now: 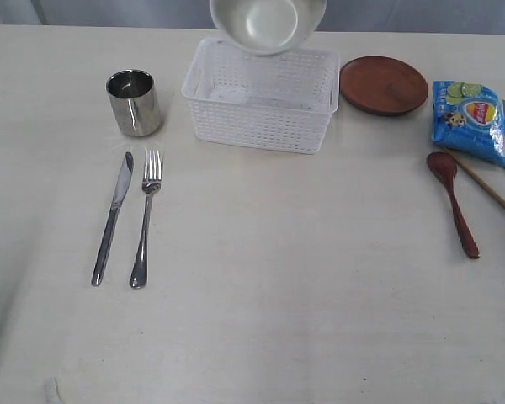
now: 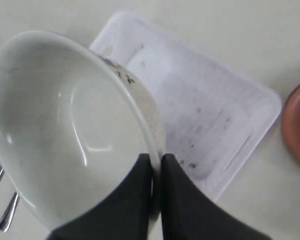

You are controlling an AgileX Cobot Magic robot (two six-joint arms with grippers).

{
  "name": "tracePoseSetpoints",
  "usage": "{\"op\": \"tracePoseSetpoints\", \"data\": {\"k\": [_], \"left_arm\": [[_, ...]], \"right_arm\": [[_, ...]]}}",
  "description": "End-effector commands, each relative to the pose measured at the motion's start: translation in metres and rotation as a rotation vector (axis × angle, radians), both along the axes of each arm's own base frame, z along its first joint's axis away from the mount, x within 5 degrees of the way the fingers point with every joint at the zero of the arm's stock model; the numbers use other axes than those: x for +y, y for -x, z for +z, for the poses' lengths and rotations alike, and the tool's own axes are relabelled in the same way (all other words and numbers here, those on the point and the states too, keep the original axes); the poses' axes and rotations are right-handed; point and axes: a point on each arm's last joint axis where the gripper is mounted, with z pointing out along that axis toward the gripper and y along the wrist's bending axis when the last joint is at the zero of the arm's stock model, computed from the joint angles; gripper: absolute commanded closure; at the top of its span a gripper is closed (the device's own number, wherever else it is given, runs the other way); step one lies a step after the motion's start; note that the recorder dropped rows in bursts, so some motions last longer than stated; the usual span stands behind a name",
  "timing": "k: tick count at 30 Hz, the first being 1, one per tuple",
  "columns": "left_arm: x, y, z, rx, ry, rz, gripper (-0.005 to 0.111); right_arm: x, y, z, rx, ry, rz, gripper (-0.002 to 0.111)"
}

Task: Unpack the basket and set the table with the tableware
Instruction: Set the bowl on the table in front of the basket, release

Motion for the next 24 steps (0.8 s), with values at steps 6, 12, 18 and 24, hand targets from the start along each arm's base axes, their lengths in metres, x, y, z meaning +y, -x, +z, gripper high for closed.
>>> {"op": "tracePoseSetpoints", "data": {"k": [6, 12, 18, 24], "left_arm": [[0.0, 0.0, 0.0, -0.011, 0.005, -0.001, 0.107], [0.0, 0.0, 0.0, -0.011, 0.005, -0.001, 0.107], [0.0, 0.0, 0.0, -0.011, 0.005, -0.001, 0.107], [0.0, 0.0, 0.0, -0.011, 0.005, -0.001, 0.107]], "right_arm": [[0.015, 0.065, -0.076, 0.32, -0.129, 0.125, 0.109], [0.039, 0.098, -0.127, 0.41, -0.052, 0.193, 0.109], [0.041, 0.101, -0.141, 0.421, -0.032, 0.179, 0.109], [0.036, 0.091, -0.145, 0.356, 0.0, 0.133, 0.109]]}}
